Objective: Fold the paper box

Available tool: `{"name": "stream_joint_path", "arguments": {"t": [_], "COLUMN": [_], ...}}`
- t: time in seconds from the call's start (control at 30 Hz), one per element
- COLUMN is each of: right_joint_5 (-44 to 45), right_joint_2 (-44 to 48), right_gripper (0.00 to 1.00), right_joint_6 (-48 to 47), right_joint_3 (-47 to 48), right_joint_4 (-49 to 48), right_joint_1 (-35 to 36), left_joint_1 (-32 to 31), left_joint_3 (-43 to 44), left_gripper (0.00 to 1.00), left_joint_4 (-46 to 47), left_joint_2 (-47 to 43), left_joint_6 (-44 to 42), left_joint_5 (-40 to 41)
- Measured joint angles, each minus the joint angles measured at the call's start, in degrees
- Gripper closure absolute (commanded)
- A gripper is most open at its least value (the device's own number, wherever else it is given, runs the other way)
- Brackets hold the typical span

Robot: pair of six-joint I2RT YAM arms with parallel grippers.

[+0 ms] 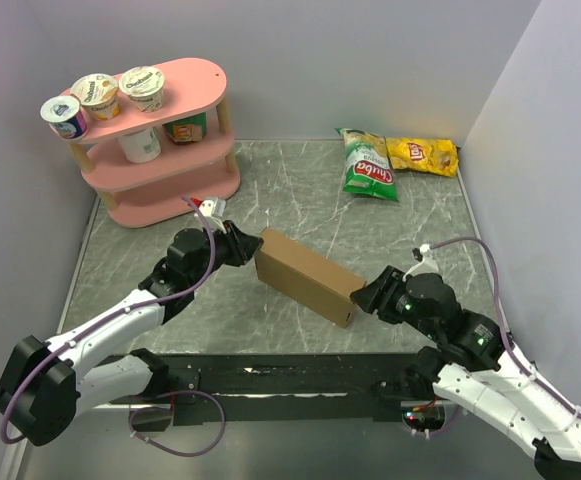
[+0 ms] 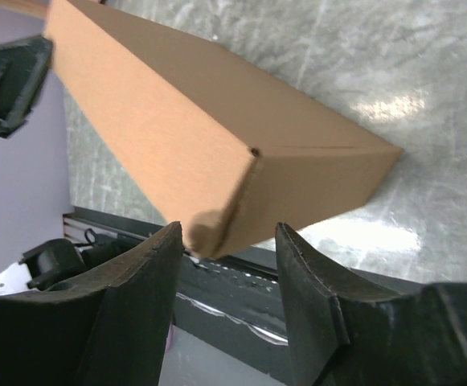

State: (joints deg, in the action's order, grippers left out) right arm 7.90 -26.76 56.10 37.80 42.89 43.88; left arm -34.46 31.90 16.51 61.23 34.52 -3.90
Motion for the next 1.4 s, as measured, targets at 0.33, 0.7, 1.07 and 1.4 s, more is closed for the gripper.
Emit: {"name": "stream_joint_path", "arguments": {"t": [0.33,0.7,1.07,1.4], "right_joint_5": [0.2,0.5,0.8,1.1], "right_joint_2": [1.2,2.1,4.3,5.3], "right_gripper": [0.48,0.80,1.00,1.00], "right_joint_6": [0.6,2.9,5.1,6.4], "right_joint_3": [-1.4,-3.3,-5.7,-6.8], "right_joint_4": [0.0,-3.1,-4.5,-5.0], "right_joint_1": [0.0,0.0,-0.4,-0.4], "left_joint_1": [0.0,0.0,0.0,0.0], "left_joint_3": [0.1,0.2,0.3,1.1], "left_gripper": [0.96,0.96,0.96,0.63], "left_joint_4": [0.2,0.2,0.5,-0.2], "left_joint_2": [0.3,0.5,0.9,0.8], "left_joint_6": [0.0,-0.1,-0.4,-0.4], "left_joint_5": [-0.1,-0.1,-0.2,-0.2]}}
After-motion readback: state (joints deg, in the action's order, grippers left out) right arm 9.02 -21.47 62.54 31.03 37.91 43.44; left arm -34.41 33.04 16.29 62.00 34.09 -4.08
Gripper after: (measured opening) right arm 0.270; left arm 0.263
